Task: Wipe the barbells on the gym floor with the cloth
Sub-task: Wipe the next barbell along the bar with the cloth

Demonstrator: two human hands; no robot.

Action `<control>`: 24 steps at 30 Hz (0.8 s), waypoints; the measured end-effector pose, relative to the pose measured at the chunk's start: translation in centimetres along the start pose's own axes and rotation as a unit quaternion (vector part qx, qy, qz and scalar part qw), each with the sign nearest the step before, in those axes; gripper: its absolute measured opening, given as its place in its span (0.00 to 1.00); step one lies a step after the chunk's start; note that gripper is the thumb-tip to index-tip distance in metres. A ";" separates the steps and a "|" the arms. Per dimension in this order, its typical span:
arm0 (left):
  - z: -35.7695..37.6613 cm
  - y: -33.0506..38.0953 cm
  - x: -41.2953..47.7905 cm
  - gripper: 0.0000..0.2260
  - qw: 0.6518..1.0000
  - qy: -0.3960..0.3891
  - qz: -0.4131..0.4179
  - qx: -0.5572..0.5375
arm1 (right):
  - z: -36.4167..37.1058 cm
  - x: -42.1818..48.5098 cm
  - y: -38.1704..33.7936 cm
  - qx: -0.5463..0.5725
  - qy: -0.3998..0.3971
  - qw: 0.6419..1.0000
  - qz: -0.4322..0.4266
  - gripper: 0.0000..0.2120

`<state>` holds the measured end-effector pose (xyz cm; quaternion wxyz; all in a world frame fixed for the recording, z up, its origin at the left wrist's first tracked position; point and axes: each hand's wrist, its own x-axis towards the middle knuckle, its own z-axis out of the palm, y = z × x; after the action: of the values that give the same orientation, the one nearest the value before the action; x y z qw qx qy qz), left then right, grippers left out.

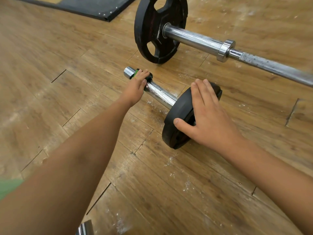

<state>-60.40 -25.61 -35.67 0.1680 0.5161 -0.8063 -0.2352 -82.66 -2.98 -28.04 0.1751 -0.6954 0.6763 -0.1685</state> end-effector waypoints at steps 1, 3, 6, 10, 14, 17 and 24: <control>0.5 0.6 -0.1 0.19 1.000 0.017 -0.007 -0.005 | 0.0 0.0 0.0 0.002 0.001 1.000 0.004 0.49; 1.8 1.5 -1.0 0.18 0.999 0.028 0.016 -0.004 | -0.1 0.0 0.0 0.004 0.004 1.000 0.009 0.49; 2.2 0.7 -2.2 0.19 0.998 -0.014 0.059 0.002 | 0.0 -0.1 0.0 0.001 0.002 1.000 0.003 0.49; 0.8 0.8 -0.3 0.19 0.999 0.009 -0.021 -0.037 | 0.2 -0.1 -0.2 -0.001 0.007 1.000 0.001 0.49; 1.7 2.0 -1.3 0.19 1.000 -0.003 0.017 -0.001 | 0.2 0.0 -0.2 0.005 0.014 1.000 0.006 0.49; 1.1 1.1 -1.3 0.19 0.999 -0.039 0.033 0.001 | 0.4 -0.1 -0.1 -0.005 0.009 1.000 -0.005 0.49; 2.9 3.0 -3.1 0.19 0.999 -0.014 0.049 0.000 | 0.5 -0.2 -0.3 0.005 0.024 1.000 0.004 0.49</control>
<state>-62.88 -21.16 -36.50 0.1678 0.4724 -0.8331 -0.2338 -82.19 -2.74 -28.32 0.1629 -0.6876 0.6822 -0.1877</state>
